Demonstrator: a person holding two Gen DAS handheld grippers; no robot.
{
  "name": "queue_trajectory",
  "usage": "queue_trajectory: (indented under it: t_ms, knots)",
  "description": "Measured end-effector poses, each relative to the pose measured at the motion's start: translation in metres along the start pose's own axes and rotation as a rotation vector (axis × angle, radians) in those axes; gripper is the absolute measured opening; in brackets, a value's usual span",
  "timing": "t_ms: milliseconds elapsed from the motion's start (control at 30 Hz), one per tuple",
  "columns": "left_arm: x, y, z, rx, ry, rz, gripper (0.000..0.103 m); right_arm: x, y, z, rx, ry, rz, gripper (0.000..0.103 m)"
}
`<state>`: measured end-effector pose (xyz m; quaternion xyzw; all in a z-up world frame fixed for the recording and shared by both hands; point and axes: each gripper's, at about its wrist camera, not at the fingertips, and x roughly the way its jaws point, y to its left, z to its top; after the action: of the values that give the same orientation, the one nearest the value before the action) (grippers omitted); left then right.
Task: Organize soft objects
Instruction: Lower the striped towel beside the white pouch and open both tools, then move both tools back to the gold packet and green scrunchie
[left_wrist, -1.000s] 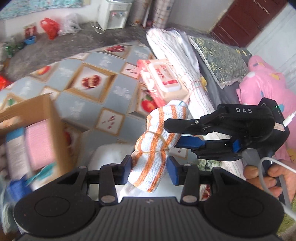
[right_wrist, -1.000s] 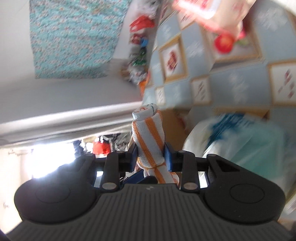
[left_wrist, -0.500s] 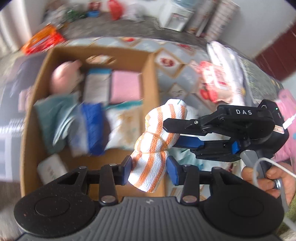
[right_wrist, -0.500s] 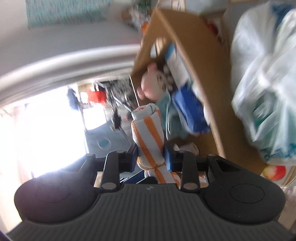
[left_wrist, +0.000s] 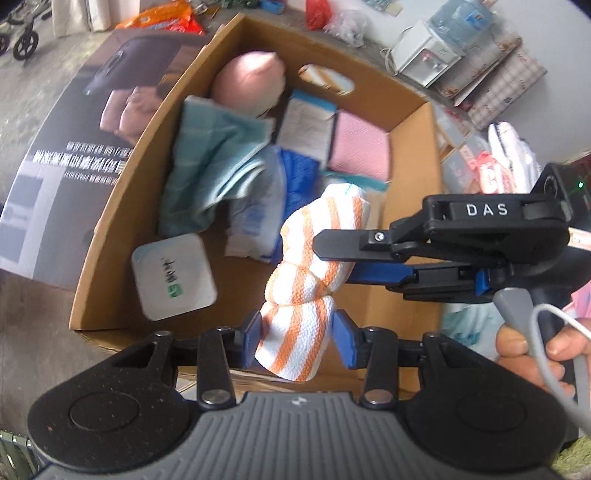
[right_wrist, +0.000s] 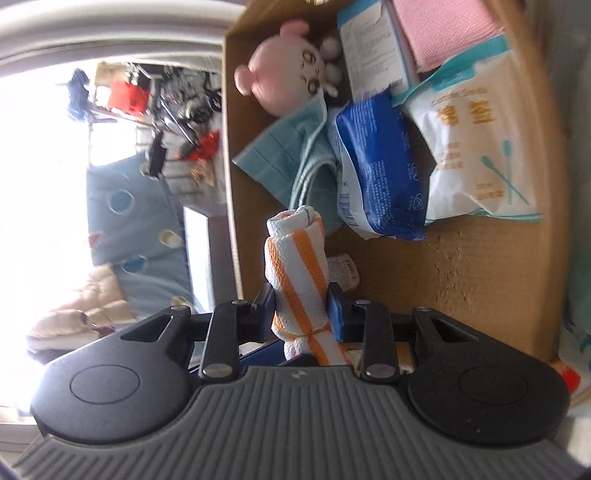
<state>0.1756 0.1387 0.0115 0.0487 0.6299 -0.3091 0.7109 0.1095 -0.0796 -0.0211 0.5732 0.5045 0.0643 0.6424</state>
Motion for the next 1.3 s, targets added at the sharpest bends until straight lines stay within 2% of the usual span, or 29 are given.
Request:
queue_trajectory:
  t_ms: [167,433,633,733,800,900,1100,1300]
  knots:
    - [0.014,0.016,0.005,0.011,0.03,0.016,0.052,0.031,0.001,0.01,-0.054,0.019,-0.079,0.028]
    - [0.024,0.029,0.005,0.024,0.081,0.026,0.053,0.077,-0.005,0.014,-0.058,0.09,-0.152,0.028]
    - [0.024,0.03,0.005,0.025,0.093,0.032,0.055,0.083,-0.012,0.015,-0.01,0.09,-0.173,0.031]
    - [0.024,0.028,0.005,0.029,0.091,0.034,0.059,0.073,-0.013,0.013,-0.008,0.076,-0.179,0.035]
    - [0.025,0.026,0.006,0.033,0.088,0.037,0.061,0.06,-0.012,0.01,-0.013,0.053,-0.166,0.042]
    - [0.025,0.02,0.006,0.048,0.082,0.039,0.063,0.039,-0.011,0.008,-0.017,0.007,-0.127,0.042]
    - [0.026,-0.001,0.0,0.082,0.087,0.029,0.063,-0.018,-0.015,0.003,-0.009,-0.099,-0.009,0.043]
    - [0.021,-0.038,-0.008,0.142,0.048,-0.002,0.064,-0.081,-0.023,-0.013,0.026,-0.257,0.111,0.045]
